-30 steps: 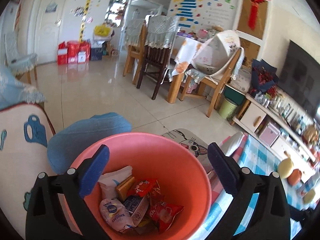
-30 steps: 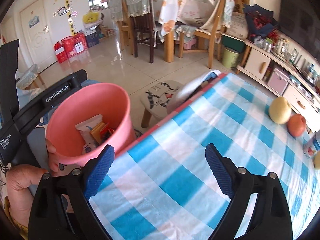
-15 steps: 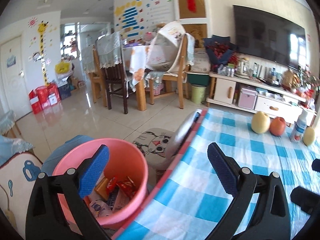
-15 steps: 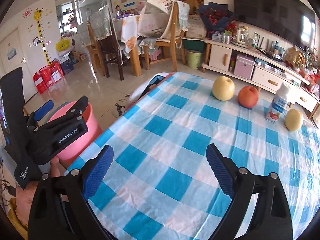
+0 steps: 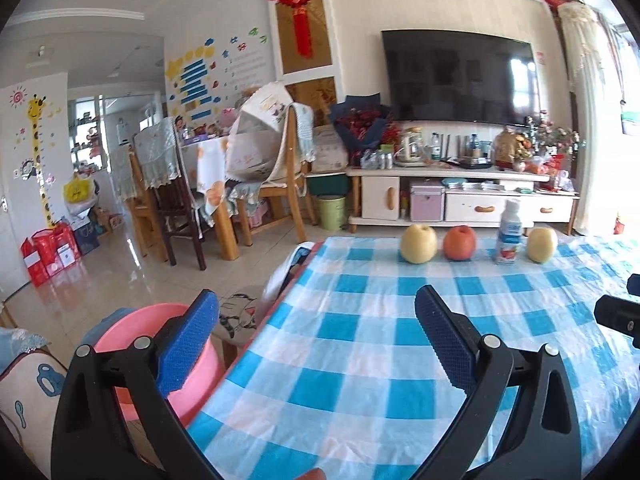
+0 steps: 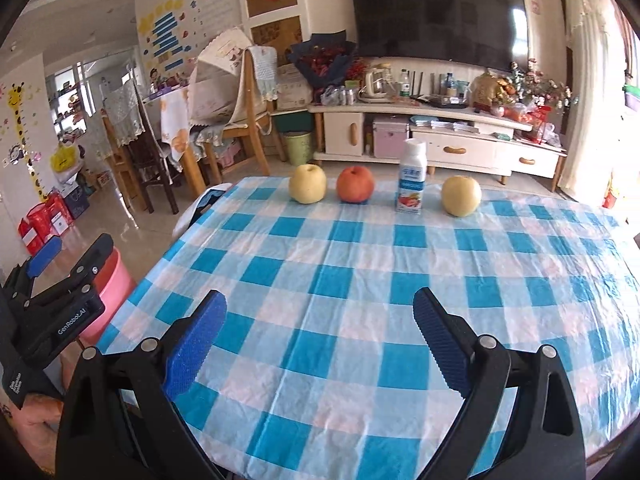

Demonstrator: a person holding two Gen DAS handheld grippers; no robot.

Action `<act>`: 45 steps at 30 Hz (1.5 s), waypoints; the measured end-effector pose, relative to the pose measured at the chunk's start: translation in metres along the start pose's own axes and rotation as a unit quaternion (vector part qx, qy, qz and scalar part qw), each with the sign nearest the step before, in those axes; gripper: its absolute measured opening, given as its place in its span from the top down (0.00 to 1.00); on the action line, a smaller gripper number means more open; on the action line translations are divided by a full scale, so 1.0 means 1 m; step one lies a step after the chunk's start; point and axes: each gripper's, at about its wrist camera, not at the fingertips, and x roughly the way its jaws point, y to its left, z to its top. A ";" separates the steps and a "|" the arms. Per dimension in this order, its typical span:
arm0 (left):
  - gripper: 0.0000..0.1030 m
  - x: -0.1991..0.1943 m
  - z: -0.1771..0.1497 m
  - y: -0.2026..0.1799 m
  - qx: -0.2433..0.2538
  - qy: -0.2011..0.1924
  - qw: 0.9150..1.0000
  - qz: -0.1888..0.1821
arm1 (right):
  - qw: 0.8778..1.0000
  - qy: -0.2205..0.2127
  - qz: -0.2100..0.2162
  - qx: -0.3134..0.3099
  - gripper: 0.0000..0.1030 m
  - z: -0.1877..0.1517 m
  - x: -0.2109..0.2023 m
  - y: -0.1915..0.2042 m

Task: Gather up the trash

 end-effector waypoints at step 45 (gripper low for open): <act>0.04 -0.127 0.015 -0.063 0.008 -0.055 0.994 -0.096 | 0.986 -0.113 -0.122 0.029 0.09 -0.062 -0.154 -0.036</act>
